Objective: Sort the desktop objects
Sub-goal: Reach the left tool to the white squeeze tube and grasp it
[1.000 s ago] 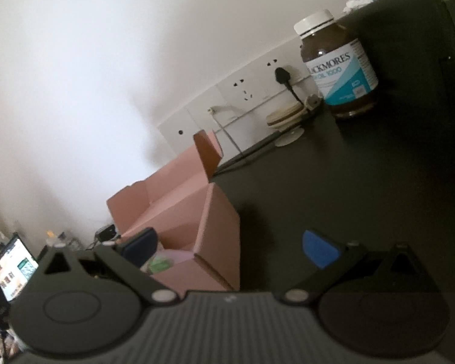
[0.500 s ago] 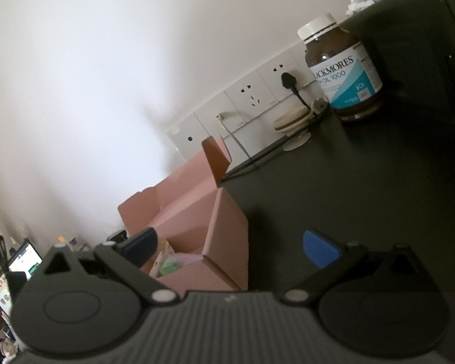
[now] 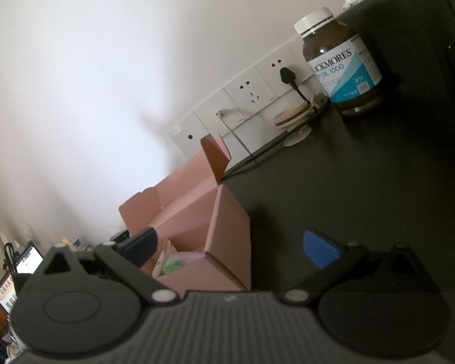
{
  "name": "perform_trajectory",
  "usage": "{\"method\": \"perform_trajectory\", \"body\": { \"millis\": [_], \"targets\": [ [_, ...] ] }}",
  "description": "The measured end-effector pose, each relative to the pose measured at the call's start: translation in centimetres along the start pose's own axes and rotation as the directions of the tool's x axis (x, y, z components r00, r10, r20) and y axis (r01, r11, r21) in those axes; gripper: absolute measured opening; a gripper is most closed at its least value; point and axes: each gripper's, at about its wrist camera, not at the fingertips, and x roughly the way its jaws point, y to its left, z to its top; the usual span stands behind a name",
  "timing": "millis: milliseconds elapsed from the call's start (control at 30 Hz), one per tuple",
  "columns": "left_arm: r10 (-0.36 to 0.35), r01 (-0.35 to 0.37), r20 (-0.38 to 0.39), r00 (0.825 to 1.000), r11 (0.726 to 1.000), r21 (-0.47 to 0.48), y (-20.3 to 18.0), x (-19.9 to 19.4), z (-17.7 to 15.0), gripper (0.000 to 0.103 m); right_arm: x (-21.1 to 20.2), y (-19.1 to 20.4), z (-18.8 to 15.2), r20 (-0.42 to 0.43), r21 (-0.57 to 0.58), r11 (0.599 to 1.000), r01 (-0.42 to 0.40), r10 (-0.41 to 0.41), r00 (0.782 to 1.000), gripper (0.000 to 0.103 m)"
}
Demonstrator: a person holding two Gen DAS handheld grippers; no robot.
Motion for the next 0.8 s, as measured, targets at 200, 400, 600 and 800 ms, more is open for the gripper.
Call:
{"method": "perform_trajectory", "body": {
  "millis": [200,400,600,800],
  "targets": [
    [0.000,0.000,0.000,1.000,1.000,0.000,-0.03,0.01,-0.02,0.103,-0.11,0.12,-0.07,0.011,-0.012,1.000,0.003,-0.003,1.000,0.102],
    [-0.001,0.001,0.000,1.000,1.000,0.002,0.01,0.04,-0.01,0.103,-0.23,0.12,0.00,0.023,-0.008,0.999,0.036,-0.036,0.999,0.102],
    [-0.001,0.001,0.000,1.000,1.000,0.001,-0.02,0.02,-0.01,0.103,-0.33,0.37,-0.22,0.033,-0.016,0.999,0.034,-0.033,0.999,0.102],
    [-0.001,0.001,-0.001,1.000,1.000,0.001,0.00,0.02,-0.01,0.103,0.20,-0.03,-0.22,-0.020,0.015,0.999,-0.028,0.029,0.999,0.102]
  ]
}}
